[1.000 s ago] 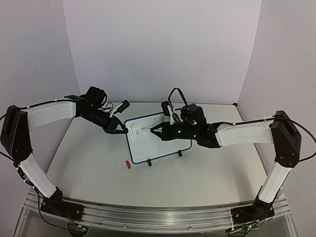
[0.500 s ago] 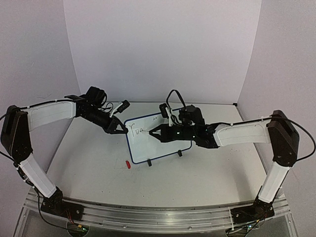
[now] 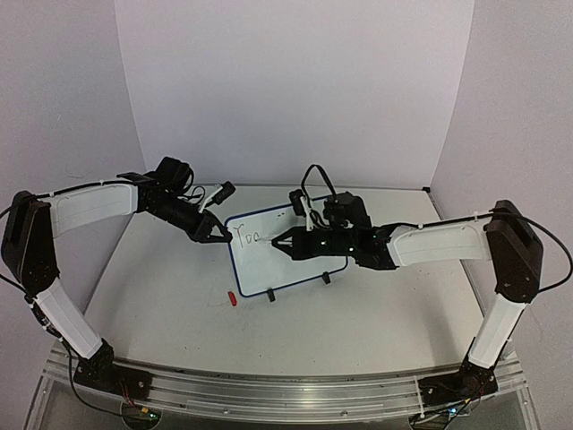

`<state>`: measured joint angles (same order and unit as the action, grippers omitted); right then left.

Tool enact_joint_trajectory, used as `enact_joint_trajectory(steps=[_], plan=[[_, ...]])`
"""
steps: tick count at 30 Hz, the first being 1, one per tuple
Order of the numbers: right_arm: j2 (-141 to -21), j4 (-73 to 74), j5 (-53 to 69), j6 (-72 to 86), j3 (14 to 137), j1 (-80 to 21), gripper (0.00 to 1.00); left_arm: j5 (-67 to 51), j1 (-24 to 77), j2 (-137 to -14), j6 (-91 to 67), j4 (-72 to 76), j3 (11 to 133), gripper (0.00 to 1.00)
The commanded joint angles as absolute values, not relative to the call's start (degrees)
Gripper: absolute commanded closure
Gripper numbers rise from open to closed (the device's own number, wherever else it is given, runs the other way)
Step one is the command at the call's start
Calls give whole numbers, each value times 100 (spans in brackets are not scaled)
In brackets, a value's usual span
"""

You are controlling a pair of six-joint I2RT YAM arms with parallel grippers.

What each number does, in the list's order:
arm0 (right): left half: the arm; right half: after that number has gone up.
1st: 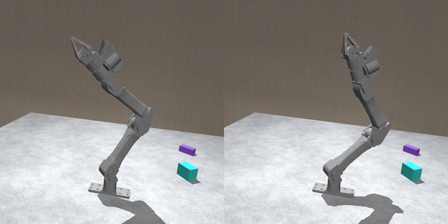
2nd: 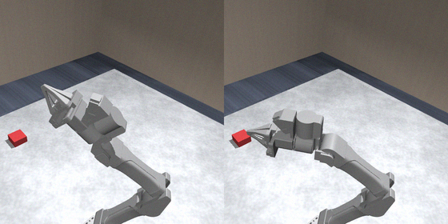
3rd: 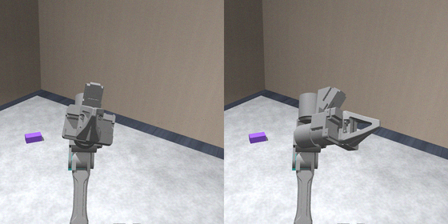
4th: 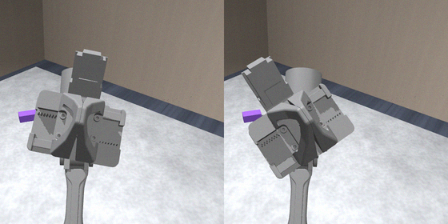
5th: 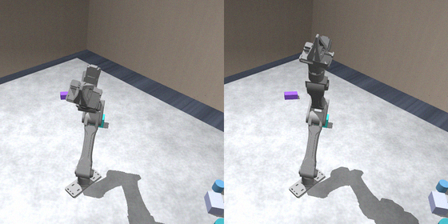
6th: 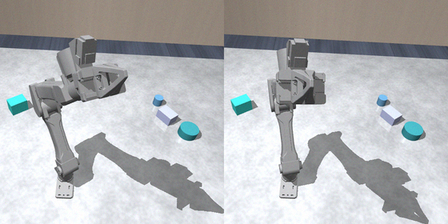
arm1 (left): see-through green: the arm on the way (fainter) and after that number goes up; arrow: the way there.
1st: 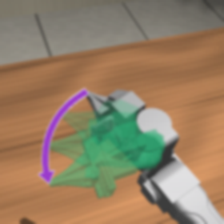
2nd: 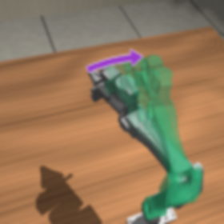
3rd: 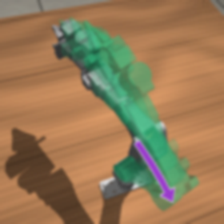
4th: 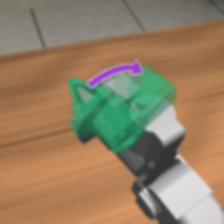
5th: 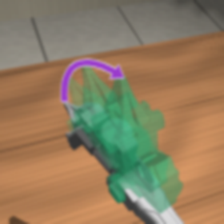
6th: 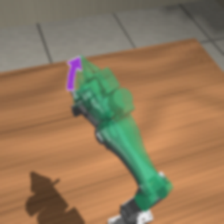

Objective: Write a sentence on the whiteboard

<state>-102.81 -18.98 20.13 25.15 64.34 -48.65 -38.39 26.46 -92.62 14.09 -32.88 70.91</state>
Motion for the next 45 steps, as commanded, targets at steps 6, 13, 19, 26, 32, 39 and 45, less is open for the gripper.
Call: enact_joint_trajectory(steps=[6,13,19,26,32,39,45], plan=[[-9889,-1890,1427,2359,6710,-4822,100,-3404,2628,-9348,1595,-3384,7251,100],[-9804,-1929,1308,2307,6808,-4809,100,-3410,2628,-9350,1604,-3390,7251,100],[-9812,-1970,1313,2302,6864,-4802,100,-3411,2627,-9347,1603,-3391,7251,100],[-9905,-1980,1453,2385,6663,-4794,100,-3402,2628,-9359,1602,-3393,7253,100],[-9989,-2050,1643,2501,6411,-4796,100,-3403,2628,-9369,1608,-3395,7253,100],[-10067,-2083,1756,2558,6305,-4797,100,-3393,2628,-9379,1615,-3403,7251,100],[-10049,-2049,1710,2576,6250,-4801,100,-3385,2628,-9390,1611,-3401,7251,100]])
